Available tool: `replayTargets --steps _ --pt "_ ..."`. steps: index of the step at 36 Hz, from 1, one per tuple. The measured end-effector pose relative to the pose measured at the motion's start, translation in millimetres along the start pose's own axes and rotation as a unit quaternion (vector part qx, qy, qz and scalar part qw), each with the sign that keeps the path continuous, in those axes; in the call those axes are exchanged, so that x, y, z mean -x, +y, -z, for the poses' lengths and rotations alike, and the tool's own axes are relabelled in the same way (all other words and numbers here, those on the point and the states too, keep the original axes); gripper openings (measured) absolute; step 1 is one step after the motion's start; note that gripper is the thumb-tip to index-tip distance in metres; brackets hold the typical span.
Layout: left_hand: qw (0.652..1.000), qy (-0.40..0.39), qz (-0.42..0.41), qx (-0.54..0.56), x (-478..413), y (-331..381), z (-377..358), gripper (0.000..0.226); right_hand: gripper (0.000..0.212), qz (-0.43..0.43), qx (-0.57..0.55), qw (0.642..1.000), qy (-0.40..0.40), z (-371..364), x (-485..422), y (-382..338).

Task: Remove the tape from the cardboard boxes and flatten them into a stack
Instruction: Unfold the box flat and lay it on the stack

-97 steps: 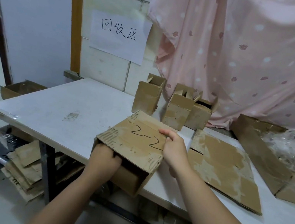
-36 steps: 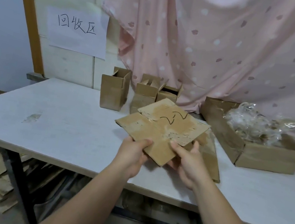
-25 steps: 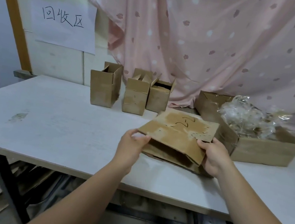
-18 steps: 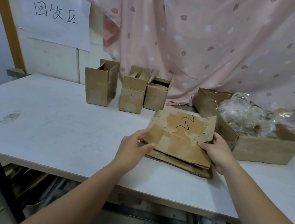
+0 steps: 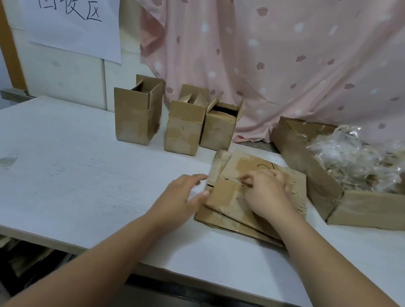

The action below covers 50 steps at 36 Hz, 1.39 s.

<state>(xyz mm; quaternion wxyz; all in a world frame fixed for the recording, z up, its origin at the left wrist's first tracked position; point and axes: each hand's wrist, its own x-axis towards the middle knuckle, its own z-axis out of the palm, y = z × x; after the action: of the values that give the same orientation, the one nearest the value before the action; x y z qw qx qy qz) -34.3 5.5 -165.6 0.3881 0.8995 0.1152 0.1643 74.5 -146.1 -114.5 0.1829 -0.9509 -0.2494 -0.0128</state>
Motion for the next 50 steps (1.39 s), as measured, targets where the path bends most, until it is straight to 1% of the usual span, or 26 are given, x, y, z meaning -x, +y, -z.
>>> replayTargets --steps 2,4,6,8,10,12,13,14,17,19,21,23,25,28,31,34,38,44,47,50 --pt "0.999 0.035 0.005 -0.003 -6.5 -9.0 8.5 0.040 0.042 0.023 -0.022 0.999 0.006 -4.1 -14.6 -9.9" --pt "0.997 0.052 0.021 0.044 -9.8 -12.1 11.0 0.036 0.036 0.052 -0.031 0.998 0.022 -10.5 -34.3 -17.5" --pt "0.994 0.053 0.038 0.092 -11.1 -14.0 11.2 0.032 0.038 0.086 -0.020 0.995 0.035 -16.4 -55.2 -24.0" --pt "0.985 0.069 0.051 0.153 -13.1 -20.0 13.0 0.028 0.048 0.117 -0.002 0.992 0.041 -19.7 -73.4 -31.2" --pt "0.958 0.108 0.080 0.252 -14.6 -25.6 18.4 0.024 0.057 0.141 0.024 0.989 0.043 -19.7 -90.2 -39.6" --pt "0.912 0.156 0.115 0.362 -18.2 -29.0 24.7 0.020 0.062 0.152 0.050 0.986 0.050 -18.4 -107.3 -48.0" --pt "0.893 0.176 0.127 0.396 -20.4 -30.3 27.2 0.019 0.063 0.152 0.059 0.985 0.056 -18.0 -116.1 -52.1" --pt "0.882 0.187 0.134 0.411 -22.7 -31.4 29.0 0.018 0.063 0.151 0.066 0.984 0.062 -17.8 -125.0 -55.8" --pt "0.885 0.180 0.138 0.407 -29.8 -34.1 28.0 0.017 0.068 0.132 0.098 0.984 0.065 -17.0 -148.4 -65.4" --pt "0.886 0.175 0.138 0.406 -30.7 -33.8 26.6 0.016 0.073 0.098 0.119 0.987 0.048 -15.6 -160.0 -68.7" --pt "0.888 0.173 0.138 0.403 -31.7 -35.1 26.0 0.016 0.075 0.067 0.113 0.991 0.017 -18.4 -171.2 -68.8" --pt "0.890 0.170 0.140 0.399 -31.8 -35.8 26.2 0.017 0.070 0.061 0.092 0.994 0.002 -25.2 -178.7 -65.8" --pt "0.890 0.168 0.143 0.399 -31.7 -35.9 26.2 0.017 0.062 0.063 0.091 0.994 0.023 -30.9 -181.5 -62.9" --pt "0.892 0.162 0.145 0.396 -32.1 -35.4 26.8 0.018 0.045 0.053 0.108 0.990 0.079 -32.5 -182.7 -60.1" --pt "0.894 0.156 0.146 0.394 -32.5 -34.8 27.7 0.018 0.038 0.033 0.099 0.991 0.080 -29.0 -182.3 -58.3" --pt "0.895 0.157 0.147 0.390 -31.6 -34.7 28.3 0.018 0.043 0.021 0.090 0.991 0.099 -23.2 -177.6 -54.8" --pt "0.897 0.160 0.148 0.386 -31.0 -35.4 28.3 0.019 0.055 -0.004 0.036 0.985 0.170 -2.8 -160.8 -53.8" --pt "0.898 0.170 0.145 0.380 -28.3 -34.9 28.5 0.021 0.057 -0.001 -0.046 0.968 0.246 35.0 -100.9 -62.5" --pt "0.900 0.174 0.149 0.370 -24.1 -32.2 29.6 0.021 0.057 0.033 -0.066 0.963 0.258 48.6 -63.2 -65.3" --pt "0.903 0.172 0.149 0.366 -17.4 -27.7 31.2 0.020 0.062 0.066 -0.075 0.967 0.236 57.4 -25.5 -71.3"
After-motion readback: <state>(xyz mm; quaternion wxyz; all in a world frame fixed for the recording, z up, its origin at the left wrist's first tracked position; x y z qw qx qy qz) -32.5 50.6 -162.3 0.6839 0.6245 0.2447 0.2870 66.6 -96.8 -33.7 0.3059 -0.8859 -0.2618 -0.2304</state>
